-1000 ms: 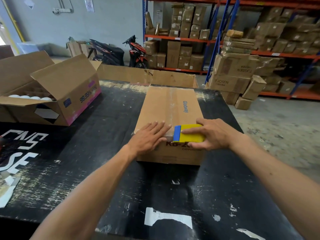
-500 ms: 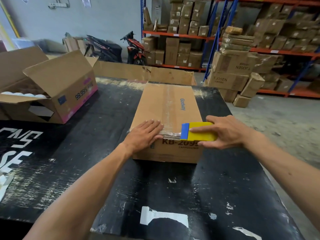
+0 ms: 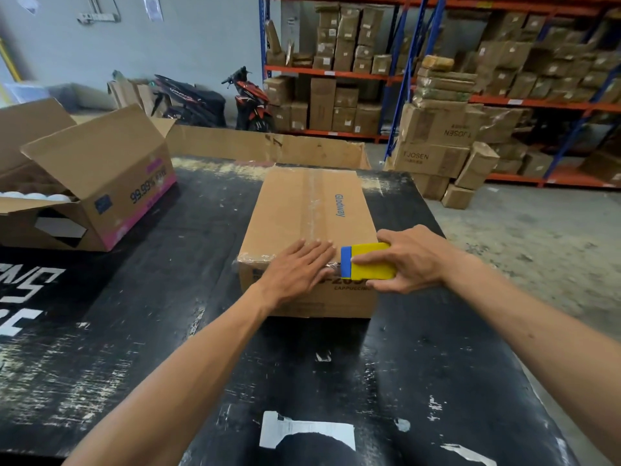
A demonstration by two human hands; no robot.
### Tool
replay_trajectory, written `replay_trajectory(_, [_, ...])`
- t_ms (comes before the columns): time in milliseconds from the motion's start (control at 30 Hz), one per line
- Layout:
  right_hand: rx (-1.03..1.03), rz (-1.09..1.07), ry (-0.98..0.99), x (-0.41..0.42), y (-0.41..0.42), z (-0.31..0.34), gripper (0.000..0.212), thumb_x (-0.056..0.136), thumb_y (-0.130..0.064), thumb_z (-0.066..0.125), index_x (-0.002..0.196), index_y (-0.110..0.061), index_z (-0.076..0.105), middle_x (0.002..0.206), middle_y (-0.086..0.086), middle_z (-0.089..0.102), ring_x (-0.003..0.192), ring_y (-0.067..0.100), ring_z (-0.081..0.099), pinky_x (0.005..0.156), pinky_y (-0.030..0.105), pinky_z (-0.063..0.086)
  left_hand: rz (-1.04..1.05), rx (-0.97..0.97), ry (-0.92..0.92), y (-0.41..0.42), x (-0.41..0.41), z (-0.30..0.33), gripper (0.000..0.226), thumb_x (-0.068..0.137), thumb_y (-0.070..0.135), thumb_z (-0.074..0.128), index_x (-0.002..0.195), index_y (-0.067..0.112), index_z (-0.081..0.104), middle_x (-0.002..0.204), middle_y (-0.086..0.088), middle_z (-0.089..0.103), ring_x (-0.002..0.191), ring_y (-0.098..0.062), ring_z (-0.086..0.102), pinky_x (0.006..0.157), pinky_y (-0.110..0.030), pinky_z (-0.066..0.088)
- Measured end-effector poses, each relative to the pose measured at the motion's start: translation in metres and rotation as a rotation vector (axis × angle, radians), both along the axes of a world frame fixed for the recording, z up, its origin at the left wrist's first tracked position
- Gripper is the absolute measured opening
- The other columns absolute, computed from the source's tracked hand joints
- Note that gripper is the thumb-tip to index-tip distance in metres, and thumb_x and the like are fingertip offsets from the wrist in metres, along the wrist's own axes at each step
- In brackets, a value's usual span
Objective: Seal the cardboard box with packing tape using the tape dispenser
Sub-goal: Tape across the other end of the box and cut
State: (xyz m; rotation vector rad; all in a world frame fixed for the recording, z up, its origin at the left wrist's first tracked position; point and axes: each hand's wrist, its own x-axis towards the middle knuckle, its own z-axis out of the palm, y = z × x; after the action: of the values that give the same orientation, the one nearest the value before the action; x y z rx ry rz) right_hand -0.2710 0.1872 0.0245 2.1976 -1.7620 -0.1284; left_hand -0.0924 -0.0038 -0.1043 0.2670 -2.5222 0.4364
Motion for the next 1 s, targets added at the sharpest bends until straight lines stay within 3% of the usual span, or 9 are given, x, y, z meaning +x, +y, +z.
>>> replay_trajectory(167, [-0.048,0.014,0.005,-0.003,0.003,-0.005,0.064,0.082,-0.075,0.037,0.133,-0.047,0.061,0.087,0.002,0.06,0.057,0.024,0.059,0.05,0.026,0.032,-0.062,0.004,0.081,-0.01,-0.002,-0.01,0.048,0.103,0.042,0.04,0.133,0.012,0.063,0.136,-0.008,0.063,0.123,-0.024,0.061,0.103,-0.041,0.05])
replay_trajectory(333, [-0.09,0.035,-0.047,-0.001,0.004,-0.016,0.059,0.083,-0.071,0.046,0.131,-0.042,0.066,0.081,0.004,0.058,0.047,0.02,0.048,0.044,0.024,0.031,-0.102,-0.01,0.09,-0.021,0.008,-0.009,0.047,0.102,0.041,0.043,0.134,0.012,0.063,0.137,-0.007,0.062,0.123,-0.023,0.061,0.103,-0.041,0.049])
replay_trajectory(500, [-0.122,0.056,-0.071,-0.001,0.011,-0.014,0.061,0.082,-0.073,0.05,0.132,-0.041,0.065,0.079,0.001,0.054,0.049,0.014,0.031,0.046,0.024,0.021,-0.116,0.009,0.064,-0.026,0.015,-0.006,0.046,0.103,0.043,0.042,0.135,0.016,0.062,0.139,-0.005,0.061,0.125,-0.021,0.06,0.107,-0.038,0.046])
replay_trajectory(700, [-0.133,-0.001,-0.128,-0.023,0.047,-0.013,0.058,0.081,-0.072,0.054,0.13,-0.042,0.066,0.08,0.004,0.054,0.041,0.02,0.042,0.043,0.025,0.027,-0.13,0.035,0.05,-0.03,0.028,-0.003,0.046,0.102,0.043,0.044,0.135,0.016,0.062,0.139,-0.003,0.061,0.126,-0.018,0.059,0.108,-0.037,0.045])
replay_trajectory(867, [-0.112,0.004,-0.089,-0.021,0.05,-0.022,0.055,0.08,-0.066,0.058,0.126,-0.038,0.069,0.079,0.006,0.054,0.039,0.021,0.043,0.042,0.024,0.023,-0.128,0.081,0.026,-0.027,0.029,0.0,0.046,0.102,0.043,0.044,0.136,0.017,0.061,0.139,-0.002,0.06,0.129,-0.017,0.057,0.109,-0.038,0.045])
replay_trajectory(1000, [-0.112,0.017,-0.066,-0.021,0.045,-0.021,0.053,0.081,-0.063,0.056,0.125,-0.037,0.07,0.077,0.005,0.054,0.04,0.02,0.044,0.04,0.024,0.024,-0.021,0.07,-0.013,-0.004,0.014,0.017,0.055,0.096,0.056,0.043,0.112,0.011,0.07,0.117,-0.011,0.072,0.109,-0.027,0.068,0.108,-0.046,0.043])
